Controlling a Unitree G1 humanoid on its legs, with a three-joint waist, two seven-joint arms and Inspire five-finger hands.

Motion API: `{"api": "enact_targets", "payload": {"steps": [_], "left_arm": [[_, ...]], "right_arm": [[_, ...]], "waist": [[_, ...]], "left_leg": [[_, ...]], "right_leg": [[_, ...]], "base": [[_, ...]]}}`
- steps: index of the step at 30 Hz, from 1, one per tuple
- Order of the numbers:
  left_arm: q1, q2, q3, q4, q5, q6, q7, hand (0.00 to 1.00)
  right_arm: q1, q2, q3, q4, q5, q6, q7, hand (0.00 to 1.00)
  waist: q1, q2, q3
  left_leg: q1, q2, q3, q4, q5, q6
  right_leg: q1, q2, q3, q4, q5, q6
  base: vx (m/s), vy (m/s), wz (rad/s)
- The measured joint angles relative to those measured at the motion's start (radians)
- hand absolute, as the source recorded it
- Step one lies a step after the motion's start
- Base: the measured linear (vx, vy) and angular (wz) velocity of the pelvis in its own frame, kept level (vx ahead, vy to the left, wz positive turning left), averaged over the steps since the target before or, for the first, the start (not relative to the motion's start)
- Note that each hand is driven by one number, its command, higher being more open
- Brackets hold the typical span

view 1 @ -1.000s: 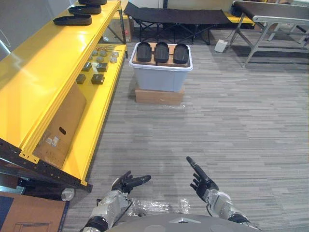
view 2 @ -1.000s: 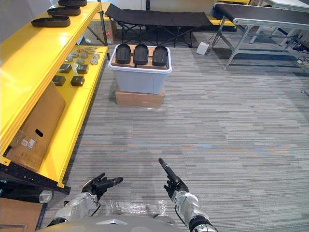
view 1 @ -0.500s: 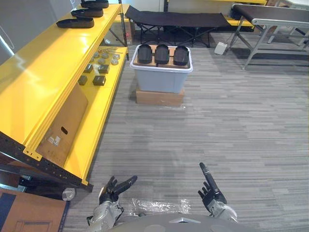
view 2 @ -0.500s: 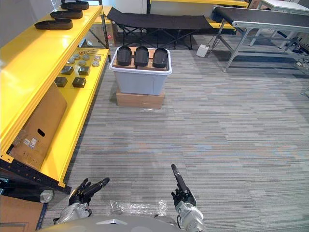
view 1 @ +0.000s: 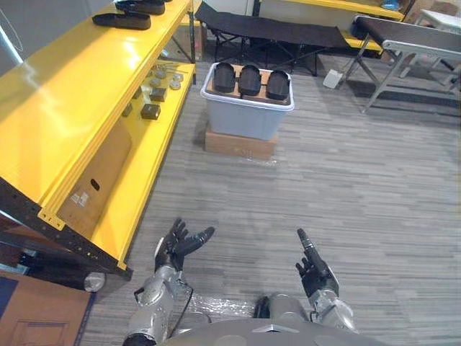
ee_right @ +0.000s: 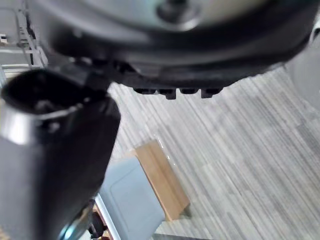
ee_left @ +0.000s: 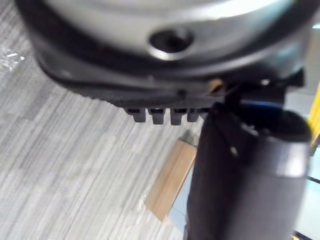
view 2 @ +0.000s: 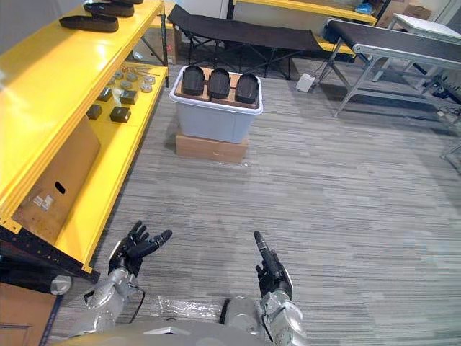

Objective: Walk over and take three plastic housings, then place them on the shelf

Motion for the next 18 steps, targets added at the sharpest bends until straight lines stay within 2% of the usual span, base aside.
{"api": "enact_targets", "payload": {"steps": [2,3,4,5,6,7,8,9,10,11,12,13,14,15,17,18], "left_arm": [[0.004,0.002,0.000,-0.023,0.000,0.000,0.000,1.00],[0.005,0.002,-0.002,-0.023,0.000,0.000,0.000,1.00],[0.006,0.005,-0.010,-0.025,0.000,0.000,0.000,1.00],[0.005,0.004,-0.017,-0.025,-0.001,0.000,0.002,1.00],[0.007,-0.001,-0.037,-0.026,-0.006,0.001,0.005,1.00],[0.021,-0.011,-0.056,-0.029,-0.026,0.003,0.013,1.00],[0.030,-0.013,-0.057,-0.037,-0.041,0.003,0.017,1.00],[0.033,-0.025,-0.056,-0.051,-0.054,0.004,0.021,1.00],[0.039,-0.035,-0.055,-0.054,-0.069,0.004,0.025,1.00],[0.053,-0.066,-0.045,-0.059,-0.087,0.005,0.031,1.00],[0.063,-0.081,-0.039,-0.059,-0.103,0.009,0.032,1.00],[0.068,-0.082,-0.038,-0.061,-0.121,0.016,0.032,1.00],[0.070,-0.082,-0.036,-0.063,-0.125,0.022,0.032,1.00],[0.071,-0.082,-0.033,-0.068,-0.127,0.022,0.032,1.00],[0.078,-0.083,-0.018,-0.099,-0.127,0.023,0.032,1.00],[0.079,-0.082,-0.012,-0.116,-0.127,0.023,0.033,1.00]], "right_arm": [[0.002,0.000,0.006,-0.015,0.000,-0.003,0.001,1.00],[0.004,0.000,0.008,-0.016,-0.001,-0.003,0.003,1.00],[0.012,0.000,0.012,-0.021,-0.002,-0.003,0.010,1.00],[0.015,-0.003,0.014,-0.022,-0.003,-0.001,0.018,1.00],[0.021,-0.012,0.014,-0.025,-0.013,0.002,0.026,1.00],[0.032,-0.031,0.021,-0.030,-0.043,0.012,0.030,1.00],[0.035,-0.042,0.025,-0.040,-0.057,0.015,0.031,1.00],[0.024,-0.051,0.026,-0.050,-0.075,0.020,0.031,1.00],[0.022,-0.056,0.029,-0.057,-0.082,0.024,0.033,1.00],[0.028,-0.076,0.047,-0.088,-0.089,0.031,0.045,1.00],[0.025,-0.081,0.058,-0.095,-0.089,0.033,0.050,1.00],[0.017,-0.081,0.056,-0.096,-0.089,0.033,0.050,1.00],[0.007,-0.079,0.058,-0.100,-0.089,0.032,0.049,1.00],[-0.004,-0.079,0.064,-0.103,-0.089,0.029,0.049,1.00],[-0.040,-0.080,0.096,-0.111,-0.089,0.028,0.042,1.00],[-0.054,-0.082,0.117,-0.123,-0.088,0.028,0.035,1.00]], "waist": [[0.005,-0.011,0.011],[0.005,-0.014,0.010],[0.005,-0.018,0.008],[0.005,-0.012,0.005],[0.003,0.019,-0.003],[0.006,0.050,-0.032],[0.007,0.067,-0.041],[0.005,0.081,-0.036],[0.004,0.083,-0.033],[0.006,0.097,-0.020],[0.009,0.092,-0.015],[0.017,0.091,-0.012],[0.036,0.069,-0.005],[0.050,0.065,-0.005],[0.064,0.045,0.007],[0.070,0.043,0.013]], "left_leg": [[0.030,-0.001,0.012,0.022,-0.034,-0.033],[0.036,-0.001,0.013,0.035,-0.050,-0.043],[0.048,0.001,0.013,0.061,-0.092,-0.059],[0.052,0.013,0.013,0.093,-0.133,-0.074],[0.063,0.053,0.013,0.118,-0.181,-0.105],[0.083,0.101,0.027,0.122,-0.198,-0.147],[0.077,0.126,0.034,0.156,-0.198,-0.158],[-0.002,0.170,0.041,0.355,-0.183,-0.165],[-0.050,0.200,0.045,0.475,-0.147,-0.156],[-0.154,0.255,0.027,0.719,-0.101,-0.153],[-0.205,0.260,0.003,0.824,-0.103,-0.153],[-0.244,0.238,-0.018,0.859,-0.106,-0.149],[-0.287,0.196,-0.031,0.820,-0.109,-0.144],[-0.316,0.166,-0.034,0.738,-0.110,-0.141],[-0.365,0.091,-0.036,0.444,-0.087,-0.118],[-0.388,0.051,-0.051,0.267,-0.016,-0.125]], "right_leg": [[0.008,0.003,-0.001,-0.078,0.053,-0.013],[0.011,0.003,0.001,-0.079,0.066,-0.034],[0.018,0.002,0.005,-0.060,0.069,-0.066],[0.023,0.008,0.004,-0.038,0.090,-0.106],[0.024,0.035,-0.007,0.002,0.092,-0.120],[0.034,0.078,-0.025,0.008,0.069,-0.146],[0.036,0.099,-0.029,0.006,0.061,-0.154],[0.053,0.124,-0.033,0.005,0.036,-0.176],[0.072,0.137,-0.028,-0.009,0.041,-0.184],[0.138,0.172,-0.023,-0.056,0.036,-0.195],[0.186,0.184,-0.020,-0.085,0.025,-0.211],[0.231,0.187,-0.009,-0.106,0.015,-0.225],[0.276,0.186,0.015,-0.137,0.009,-0.234],[0.303,0.185,0.035,-0.165,0.008,-0.235],[0.344,0.176,0.068,-0.207,0.006,-0.236],[0.362,0.164,0.084,-0.217,-0.005,-0.225]], "base": [[0.28,-0.118,-0.10],[0.27,-0.183,-0.07],[0.27,-0.234,-0.05],[0.34,-0.297,-0.05],[0.38,-0.309,-0.11],[0.38,-0.248,-0.12],[0.43,-0.241,-0.16],[0.36,-0.195,-0.17],[0.44,-0.248,-0.19],[0.44,-0.215,-0.23],[0.45,-0.187,-0.22],[0.44,-0.135,-0.40],[0.34,-0.095,-0.50],[0.51,-0.089,-0.64],[0.45,-0.016,-0.51],[0.36,0.051,-0.34]]}}
